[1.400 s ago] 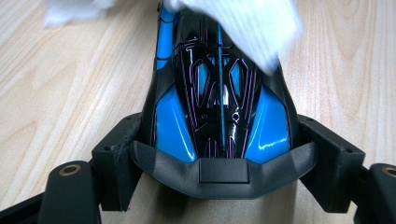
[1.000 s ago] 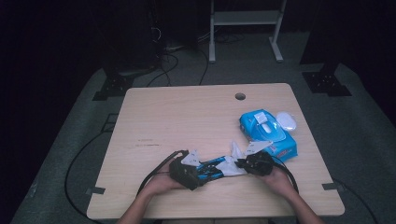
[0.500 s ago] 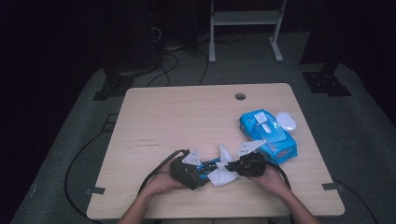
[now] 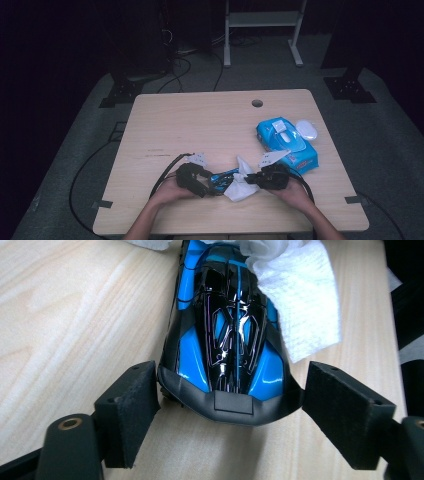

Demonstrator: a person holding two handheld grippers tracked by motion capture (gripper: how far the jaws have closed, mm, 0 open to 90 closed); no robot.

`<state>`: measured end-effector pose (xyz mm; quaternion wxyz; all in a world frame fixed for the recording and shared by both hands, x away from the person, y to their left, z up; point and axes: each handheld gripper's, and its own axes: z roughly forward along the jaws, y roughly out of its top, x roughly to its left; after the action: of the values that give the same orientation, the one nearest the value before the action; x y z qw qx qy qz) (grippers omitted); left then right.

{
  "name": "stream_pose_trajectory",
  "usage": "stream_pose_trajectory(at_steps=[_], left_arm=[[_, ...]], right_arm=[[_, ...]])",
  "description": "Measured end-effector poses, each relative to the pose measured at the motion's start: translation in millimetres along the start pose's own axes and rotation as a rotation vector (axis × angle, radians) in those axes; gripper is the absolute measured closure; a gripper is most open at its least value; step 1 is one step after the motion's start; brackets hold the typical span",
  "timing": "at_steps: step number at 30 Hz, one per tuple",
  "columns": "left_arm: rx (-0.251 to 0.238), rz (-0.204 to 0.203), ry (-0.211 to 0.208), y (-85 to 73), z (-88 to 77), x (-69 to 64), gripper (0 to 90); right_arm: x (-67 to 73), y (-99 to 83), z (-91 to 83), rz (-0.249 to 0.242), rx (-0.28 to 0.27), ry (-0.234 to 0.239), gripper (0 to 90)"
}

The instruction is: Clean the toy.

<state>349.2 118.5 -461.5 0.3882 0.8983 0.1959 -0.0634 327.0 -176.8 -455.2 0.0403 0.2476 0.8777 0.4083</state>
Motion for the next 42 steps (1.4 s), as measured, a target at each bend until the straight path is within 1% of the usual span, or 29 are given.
stream_pose_trajectory(at_steps=[2, 6, 8, 11, 13, 17, 22, 24, 27, 28, 32, 36, 37, 39, 42], left_arm=[[0.007, -0.012, -0.009, 0.1, -1.1, 1.3, 22.7], [-0.008, -0.026, -0.006, 0.3, -6.6, 3.2, 23.9], [-0.014, -0.053, -0.011, -0.4, -6.7, 5.0, 24.7], [-0.02, -0.071, -0.024, -1.2, -5.4, 5.8, 28.8], [-0.02, -0.095, -0.029, -1.2, -4.9, 6.7, 29.8], [-0.019, -0.122, -0.033, -2.0, -5.0, 7.7, 30.8], [-0.017, -0.131, -0.033, -1.9, -4.7, 7.1, 30.7], [-0.012, -0.124, -0.029, -0.9, -4.3, 6.2, 31.1], [-0.008, -0.126, -0.024, 1.0, -3.1, 4.2, 31.1], [-0.003, -0.119, -0.027, 1.3, -2.8, 4.4, 31.0], [0.006, -0.122, -0.028, 1.5, -2.1, 2.9, 29.5], [0.006, -0.132, -0.033, 1.8, -0.2, 3.5, 27.4], [0.01, -0.129, -0.034, 2.0, 0.2, 4.2, 27.1], [0.006, -0.14, -0.035, 2.6, 1.6, 4.1, 26.0], [0.016, -0.138, -0.04, 2.7, 4.0, 4.6, 26.1]], right_arm=[[-0.9, -0.3, 0.3, 0.005, -0.002, 0.008, 84.4], [-1.5, -1.4, 0.2, 0.009, -0.007, 0.012, 84.5], [-1.1, -1.8, 0.1, 0.011, -0.009, 0.011, 84.6], [0.0, -2.4, -0.1, 0.003, -0.012, 0.005, 84.9], [0.9, -2.4, -0.1, 0.002, -0.011, 0.001, 85.0], [2.6, -4.0, -0.4, -0.003, -0.021, -0.008, 85.2], [4.2, -5.6, -0.6, -0.011, -0.031, -0.015, 85.4], [4.8, -7.6, -1.0, -0.004, -0.04, -0.018, 85.5], [6.6, -8.6, -1.6, -0.009, -0.042, -0.024, 85.6], [7.3, -9.0, -1.8, -0.012, -0.043, -0.026, 85.6], [9.8, -11.3, -2.8, -0.011, -0.05, -0.031, 85.6], [12.0, -12.2, -3.7, -0.016, -0.05, -0.036, 85.7], [12.2, -12.9, -3.8, -0.018, -0.054, -0.037, 85.6], [13.0, -14.1, -4.2, -0.019, -0.057, -0.04, 85.6], [15.4, -16.6, -5.3, -0.012, -0.066, -0.042, 85.7]])
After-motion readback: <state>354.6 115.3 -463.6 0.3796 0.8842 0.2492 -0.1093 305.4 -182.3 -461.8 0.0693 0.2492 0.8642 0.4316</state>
